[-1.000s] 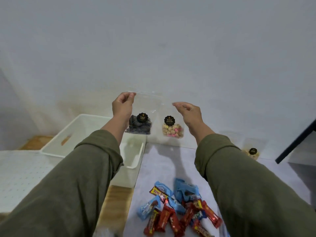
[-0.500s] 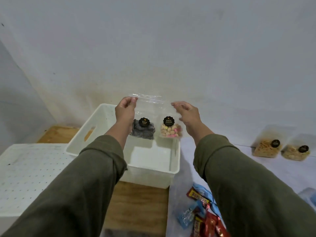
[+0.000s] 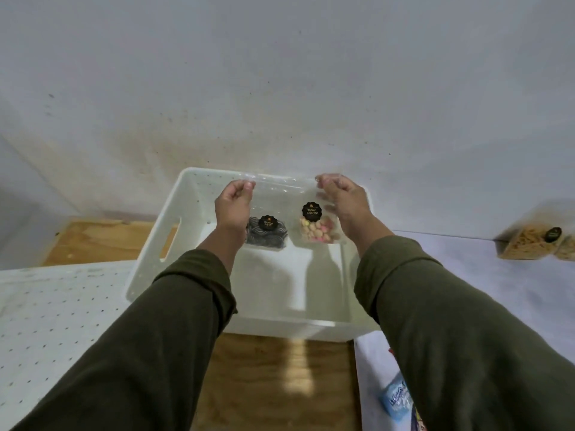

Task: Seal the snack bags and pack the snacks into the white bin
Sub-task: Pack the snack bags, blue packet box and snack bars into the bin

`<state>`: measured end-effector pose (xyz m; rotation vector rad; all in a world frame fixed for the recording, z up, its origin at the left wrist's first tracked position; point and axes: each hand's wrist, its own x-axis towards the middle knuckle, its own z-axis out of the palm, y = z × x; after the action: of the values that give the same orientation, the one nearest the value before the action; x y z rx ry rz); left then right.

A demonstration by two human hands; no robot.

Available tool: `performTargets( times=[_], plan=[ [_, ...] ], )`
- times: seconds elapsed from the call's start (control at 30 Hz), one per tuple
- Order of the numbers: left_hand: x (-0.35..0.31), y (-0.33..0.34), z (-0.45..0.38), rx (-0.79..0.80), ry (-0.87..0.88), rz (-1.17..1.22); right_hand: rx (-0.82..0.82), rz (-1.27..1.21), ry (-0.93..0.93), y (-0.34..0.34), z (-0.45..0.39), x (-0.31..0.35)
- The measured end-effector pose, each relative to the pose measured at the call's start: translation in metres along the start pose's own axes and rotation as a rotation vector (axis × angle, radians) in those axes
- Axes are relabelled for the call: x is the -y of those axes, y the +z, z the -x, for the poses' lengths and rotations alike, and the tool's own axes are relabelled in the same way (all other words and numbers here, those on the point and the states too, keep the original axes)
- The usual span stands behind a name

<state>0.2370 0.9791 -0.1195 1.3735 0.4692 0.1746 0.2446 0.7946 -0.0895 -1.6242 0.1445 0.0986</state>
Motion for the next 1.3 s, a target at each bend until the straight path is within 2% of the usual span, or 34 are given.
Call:
performTargets(
  times=[0.4, 0.73, 1.03, 1.3],
  plan=[
    [0.037, 0.005, -0.036, -0.003, 0.002, -0.073, -0.169, -0.118, 0.147, 0.005, -0.029, -0.050],
    [0.046, 0.013, -0.051, -0.006, 0.058, -0.143, -0.313, -0.131, 0.155, 0.001, -0.043, -0.074],
    [0.041, 0.010, -0.040, 0.045, 0.126, -0.178, -0.302, -0.091, 0.151, 0.002, -0.040, -0.071],
    [0.004, 0.004, -0.031, 0.067, 0.213, -0.171, -0.279, -0.067, -0.005, -0.007, -0.029, -0.038]
  ],
)
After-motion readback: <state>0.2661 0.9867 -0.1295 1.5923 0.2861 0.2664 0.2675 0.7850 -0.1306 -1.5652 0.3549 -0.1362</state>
